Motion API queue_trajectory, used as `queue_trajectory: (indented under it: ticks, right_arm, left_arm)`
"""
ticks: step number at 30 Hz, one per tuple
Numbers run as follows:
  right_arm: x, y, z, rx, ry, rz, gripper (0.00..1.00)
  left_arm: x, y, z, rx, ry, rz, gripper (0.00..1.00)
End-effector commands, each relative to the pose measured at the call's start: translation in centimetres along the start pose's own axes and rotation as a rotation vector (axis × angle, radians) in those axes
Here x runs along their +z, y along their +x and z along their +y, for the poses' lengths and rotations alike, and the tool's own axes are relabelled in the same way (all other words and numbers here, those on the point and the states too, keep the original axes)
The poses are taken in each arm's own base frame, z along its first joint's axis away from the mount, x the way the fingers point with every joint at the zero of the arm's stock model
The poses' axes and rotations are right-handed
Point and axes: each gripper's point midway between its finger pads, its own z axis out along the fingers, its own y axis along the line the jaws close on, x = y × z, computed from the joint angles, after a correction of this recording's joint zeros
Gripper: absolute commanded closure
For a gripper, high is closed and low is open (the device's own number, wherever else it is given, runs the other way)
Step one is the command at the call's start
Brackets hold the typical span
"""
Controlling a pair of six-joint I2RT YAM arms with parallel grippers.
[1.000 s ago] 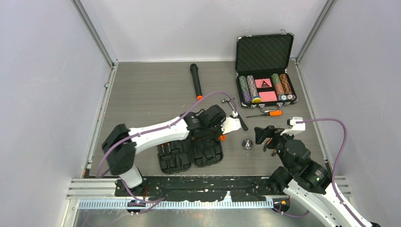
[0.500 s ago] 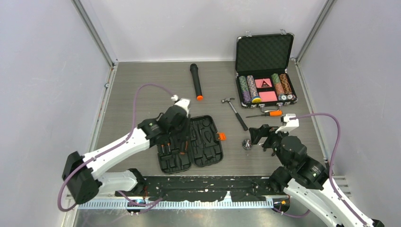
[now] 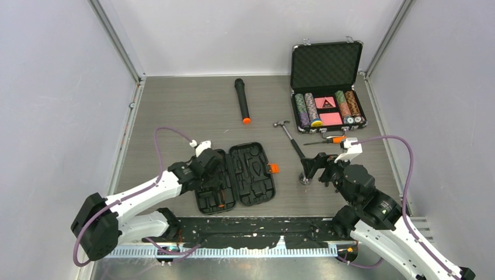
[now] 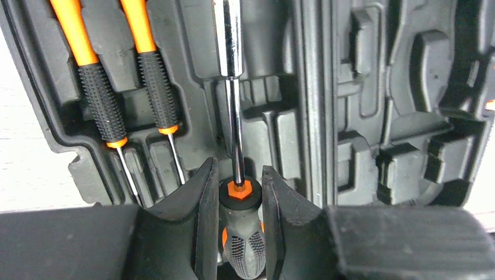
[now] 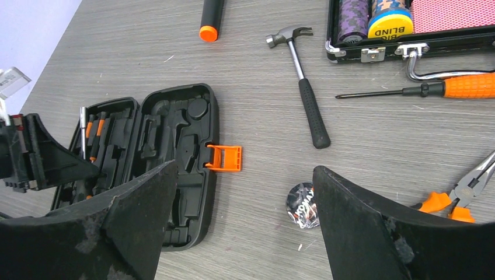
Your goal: Pack the tool kit
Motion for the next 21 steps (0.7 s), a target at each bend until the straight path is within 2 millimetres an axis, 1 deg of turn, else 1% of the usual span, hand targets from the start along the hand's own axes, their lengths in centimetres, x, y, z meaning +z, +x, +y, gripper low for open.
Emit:
queue_trajectory:
  ticks: [1, 5, 9, 10, 12, 14, 16, 20, 21]
  right_arm:
    - [0.3, -0.9, 1.0, 0.031, -0.036, -0.030, 0.10]
    - [0.5, -0.6, 1.2, 0.034, -0.043, -0.018, 0.10]
    - [0.7, -0.2, 1.7, 0.030, -0.064, 0.003, 0.10]
    - [0.8, -0.2, 2.0, 0.029, -0.076, 0.005, 0.10]
    - [1.0, 0.0, 2.4, 0.020, -0.095, 0.018, 0.10]
    - [1.5, 0.5, 2.9, 0.009, -0.114, 0.045, 0.11]
    - [1.9, 0.8, 3.5, 0.002, -0.133, 0.066, 0.11]
    - [2.8, 1.3, 4.6, -0.003, -0.171, 0.098, 0.13]
    - [2.9, 1.1, 5.1, -0.002, -0.190, 0.096, 0.13]
  left_arm:
    - [1.3, -1.7, -0.3, -0.078, -0.001, -0.089, 1.00]
    - [1.8, -1.0, -0.2, -0.069, -0.019, -0.058, 0.92]
    - [1.6, -0.5, 0.3, -0.069, -0.043, -0.029, 0.76]
    - [1.4, -0.5, 0.4, -0.069, -0.046, -0.029, 0.69]
    - [0.9, -0.6, 0.7, -0.068, -0.049, -0.039, 0.53]
    - [0.3, -0.7, 1.0, -0.066, -0.042, -0.052, 0.41]
    - [-0.3, -0.9, 1.1, -0.067, -0.027, -0.066, 0.39]
    - [-1.1, -0.6, 1.4, -0.071, -0.012, -0.062, 0.38]
    - [-1.2, -0.4, 1.5, -0.071, -0.010, -0.056, 0.38]
